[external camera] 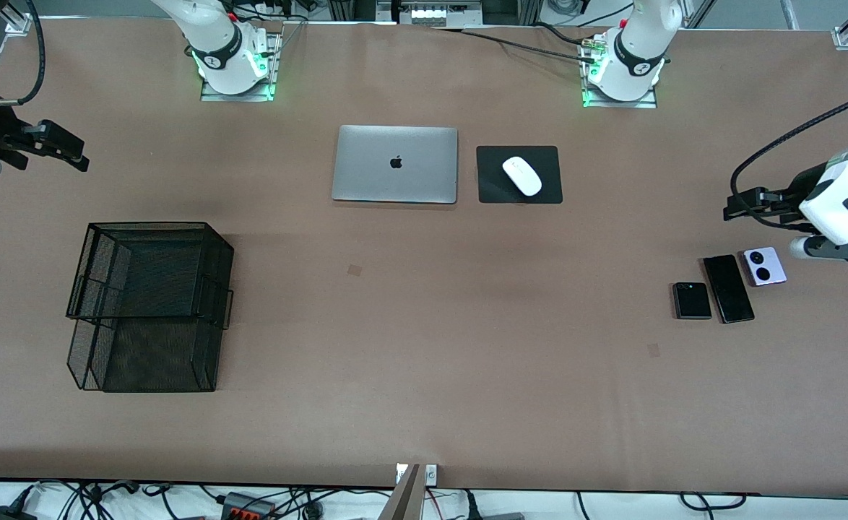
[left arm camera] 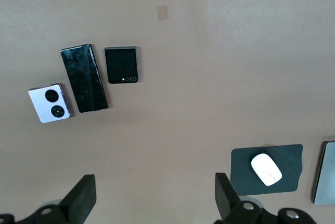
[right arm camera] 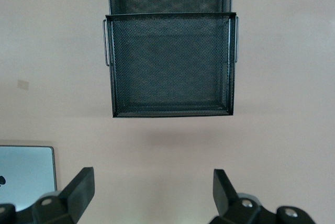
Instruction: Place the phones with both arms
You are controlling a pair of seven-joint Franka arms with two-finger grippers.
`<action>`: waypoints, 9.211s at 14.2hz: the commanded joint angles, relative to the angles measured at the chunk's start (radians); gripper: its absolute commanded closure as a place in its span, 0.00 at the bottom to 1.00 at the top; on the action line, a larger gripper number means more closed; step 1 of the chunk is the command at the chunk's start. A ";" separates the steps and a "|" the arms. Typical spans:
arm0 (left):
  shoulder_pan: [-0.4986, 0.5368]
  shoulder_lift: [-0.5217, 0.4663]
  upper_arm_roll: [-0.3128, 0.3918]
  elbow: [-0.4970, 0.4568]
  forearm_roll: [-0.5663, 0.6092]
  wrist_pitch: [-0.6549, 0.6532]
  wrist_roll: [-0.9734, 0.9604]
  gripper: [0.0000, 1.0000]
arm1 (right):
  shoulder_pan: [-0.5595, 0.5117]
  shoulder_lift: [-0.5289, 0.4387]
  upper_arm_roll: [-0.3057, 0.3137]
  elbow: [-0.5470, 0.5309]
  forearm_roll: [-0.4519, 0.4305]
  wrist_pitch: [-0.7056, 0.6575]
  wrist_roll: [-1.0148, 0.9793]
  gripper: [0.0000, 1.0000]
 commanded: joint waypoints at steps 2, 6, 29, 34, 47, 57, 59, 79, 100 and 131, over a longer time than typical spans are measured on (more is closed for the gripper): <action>0.002 -0.003 0.001 0.020 -0.001 -0.026 0.023 0.00 | 0.000 -0.023 0.001 -0.024 -0.012 0.013 -0.007 0.00; 0.000 -0.003 0.003 0.019 0.004 -0.026 0.019 0.00 | 0.000 -0.023 0.000 -0.022 -0.012 0.011 -0.008 0.00; 0.083 0.496 0.011 -0.021 0.061 0.518 0.169 0.00 | 0.000 -0.021 0.000 -0.027 -0.001 0.057 -0.014 0.00; 0.106 0.554 0.011 -0.019 0.058 0.566 0.169 0.00 | 0.000 -0.024 -0.002 -0.030 -0.001 0.042 -0.013 0.00; 0.121 0.586 0.009 -0.058 0.052 0.568 0.168 0.00 | 0.000 -0.020 0.000 -0.024 -0.001 0.043 -0.013 0.00; 0.112 0.583 0.001 -0.055 0.055 0.568 0.163 0.40 | 0.000 -0.020 0.000 -0.024 -0.001 0.043 -0.013 0.00; 0.080 0.560 -0.008 -0.052 0.047 0.549 0.116 0.54 | 0.000 -0.018 0.000 -0.024 -0.001 0.045 -0.013 0.00; -0.644 0.765 0.006 0.597 -0.341 0.350 -0.839 0.67 | -0.001 -0.010 -0.002 -0.022 -0.001 0.053 -0.014 0.00; -1.005 0.985 0.278 0.662 -0.386 0.759 -0.577 0.00 | -0.001 0.007 -0.002 -0.024 -0.001 0.054 -0.014 0.00; 0.070 0.356 0.031 -0.217 0.049 0.695 0.254 0.00 | 0.532 0.658 0.000 0.275 0.051 0.381 0.046 0.00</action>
